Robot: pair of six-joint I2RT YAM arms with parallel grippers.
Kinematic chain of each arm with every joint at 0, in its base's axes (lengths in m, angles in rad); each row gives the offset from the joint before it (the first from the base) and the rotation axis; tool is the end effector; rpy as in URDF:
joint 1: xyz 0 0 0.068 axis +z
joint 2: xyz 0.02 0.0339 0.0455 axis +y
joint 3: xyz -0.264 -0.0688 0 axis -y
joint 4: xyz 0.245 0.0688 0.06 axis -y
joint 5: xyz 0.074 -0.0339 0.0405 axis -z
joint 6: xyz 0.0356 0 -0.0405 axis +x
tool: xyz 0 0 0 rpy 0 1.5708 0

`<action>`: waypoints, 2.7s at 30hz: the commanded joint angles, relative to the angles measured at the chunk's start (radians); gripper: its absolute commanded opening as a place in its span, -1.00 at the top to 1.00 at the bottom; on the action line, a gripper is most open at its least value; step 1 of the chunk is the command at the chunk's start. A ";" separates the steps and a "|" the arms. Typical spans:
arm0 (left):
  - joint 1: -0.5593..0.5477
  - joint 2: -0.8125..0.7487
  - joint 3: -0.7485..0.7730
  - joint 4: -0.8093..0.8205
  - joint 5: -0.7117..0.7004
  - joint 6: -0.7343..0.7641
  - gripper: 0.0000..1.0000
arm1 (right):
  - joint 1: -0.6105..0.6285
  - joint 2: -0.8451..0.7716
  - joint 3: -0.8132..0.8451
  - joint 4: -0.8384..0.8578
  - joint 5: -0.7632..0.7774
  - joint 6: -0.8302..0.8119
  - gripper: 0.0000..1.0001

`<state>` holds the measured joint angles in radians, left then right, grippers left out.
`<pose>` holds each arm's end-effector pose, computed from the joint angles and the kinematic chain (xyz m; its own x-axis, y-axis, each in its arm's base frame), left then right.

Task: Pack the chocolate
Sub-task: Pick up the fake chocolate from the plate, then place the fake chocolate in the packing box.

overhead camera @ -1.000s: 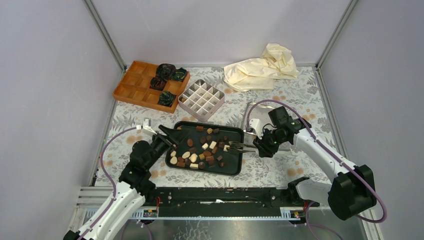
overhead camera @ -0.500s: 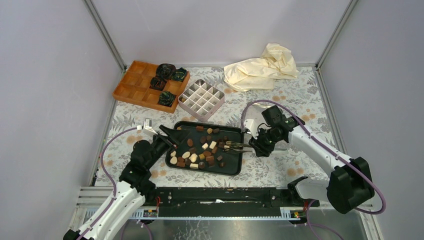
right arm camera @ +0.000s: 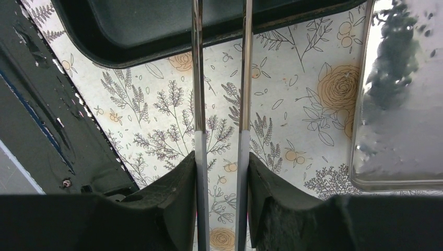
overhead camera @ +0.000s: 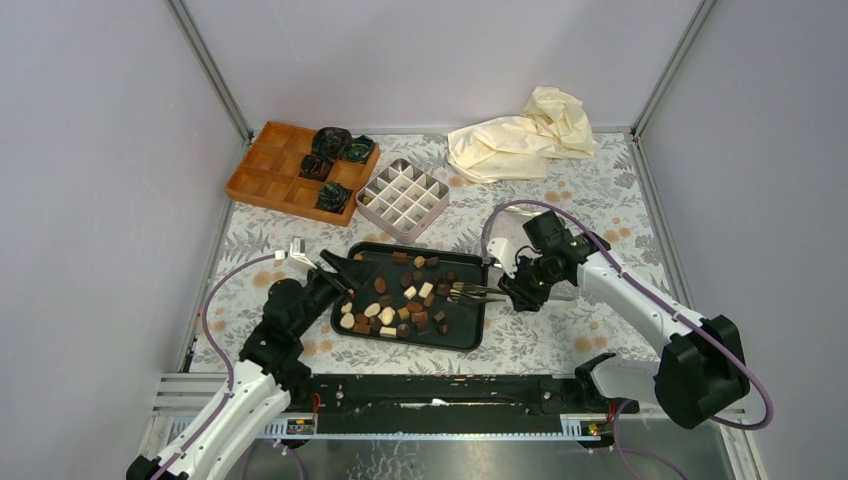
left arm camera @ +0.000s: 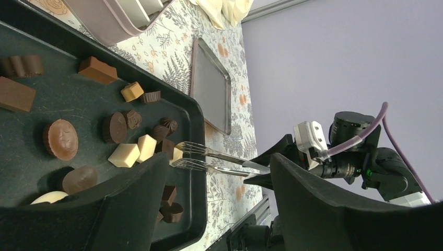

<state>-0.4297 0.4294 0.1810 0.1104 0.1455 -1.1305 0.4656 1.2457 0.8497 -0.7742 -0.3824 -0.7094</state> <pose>0.1255 -0.0632 0.2063 -0.5443 -0.7351 -0.4041 0.1182 0.4097 -0.9045 0.1965 0.1136 0.2260 -0.2683 -0.8111 -0.5197 -0.9507 0.3102 0.0067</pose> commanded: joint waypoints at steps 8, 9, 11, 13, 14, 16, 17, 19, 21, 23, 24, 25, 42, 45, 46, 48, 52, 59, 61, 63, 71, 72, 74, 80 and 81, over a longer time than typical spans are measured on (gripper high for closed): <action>0.006 0.005 0.038 -0.030 -0.029 0.035 -0.57 | -0.046 -0.083 0.053 -0.054 -0.080 -0.018 1.00; 0.007 0.004 0.040 -0.037 -0.033 0.036 -0.57 | -0.055 -0.089 0.056 -0.059 -0.099 -0.018 1.00; 0.006 0.004 0.043 -0.048 -0.042 0.037 -0.57 | -0.076 -0.096 0.063 -0.067 -0.134 -0.019 1.00; 0.007 0.003 0.044 -0.053 -0.045 0.038 -0.57 | -0.100 -0.100 0.072 -0.075 -0.163 -0.019 1.00; 0.006 0.002 0.046 -0.055 -0.046 0.038 -0.57 | -0.109 -0.101 0.077 -0.078 -0.177 -0.018 1.00; 0.007 0.002 0.050 -0.058 -0.047 0.040 -0.58 | -0.127 -0.103 0.090 -0.084 -0.203 -0.016 1.00; 0.006 0.001 0.053 -0.061 -0.051 0.042 -0.58 | -0.133 -0.103 0.098 -0.086 -0.215 -0.015 1.00; 0.006 0.003 0.061 -0.075 -0.061 0.044 -0.58 | -0.144 -0.100 0.118 -0.087 -0.235 -0.011 1.00; 0.006 0.004 0.073 -0.096 -0.074 0.050 -0.58 | -0.151 -0.091 0.143 -0.085 -0.256 -0.004 1.00; 0.007 0.006 0.084 -0.109 -0.085 0.057 -0.58 | -0.153 -0.071 0.175 -0.078 -0.276 0.004 1.00; 0.006 0.007 0.090 -0.119 -0.091 0.061 -0.58 | -0.153 -0.059 0.191 -0.075 -0.289 0.008 1.00; 0.006 0.009 0.094 -0.135 -0.097 0.065 -0.58 | -0.153 -0.043 0.209 -0.068 -0.301 0.015 1.00; 0.007 0.103 0.232 -0.336 -0.188 0.184 -0.57 | -0.150 0.278 0.599 0.047 -0.369 0.135 1.00; 0.006 0.103 0.246 -0.331 -0.230 0.224 -0.56 | -0.144 0.361 0.673 0.073 -0.363 0.163 1.00; 0.006 0.111 0.255 -0.328 -0.252 0.240 -0.56 | -0.141 0.382 0.693 0.082 -0.362 0.174 1.00; 0.007 0.145 0.269 -0.307 -0.295 0.266 -0.55 | -0.126 0.419 0.727 0.098 -0.354 0.188 1.00; 0.006 0.254 0.300 -0.242 -0.356 0.258 -0.51 | -0.084 0.491 0.783 0.137 -0.320 0.218 1.00; 0.008 0.481 0.412 -0.241 -0.268 0.215 -0.50 | -0.010 0.623 0.861 0.289 -0.242 0.316 1.00; 0.007 0.513 0.429 -0.241 -0.256 0.204 -0.50 | 0.001 0.688 0.910 0.311 -0.217 0.350 1.00; 0.008 0.532 0.430 -0.223 -0.254 0.187 -0.50 | 0.009 0.752 0.990 0.289 -0.197 0.363 1.00; 0.014 0.580 0.430 -0.217 -0.303 0.154 -0.49 | 0.026 0.904 1.175 0.259 -0.125 0.374 0.98; 0.014 0.579 0.428 -0.216 -0.311 0.146 -0.49 | 0.028 0.915 1.181 0.255 -0.121 0.371 0.97; 0.016 0.576 0.423 -0.212 -0.323 0.134 -0.49 | 0.033 0.927 1.176 0.257 -0.119 0.366 0.97; 0.017 0.558 0.401 -0.210 -0.354 0.103 -0.49 | 0.046 0.944 1.162 0.274 -0.123 0.372 0.93; 0.016 0.554 0.397 -0.211 -0.359 0.097 -0.49 | 0.047 0.947 1.160 0.274 -0.127 0.373 0.92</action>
<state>-0.4232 1.0061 0.5827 -0.1520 -0.1574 -0.9993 0.4915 2.1891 1.9755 -0.5442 -0.4980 -0.3500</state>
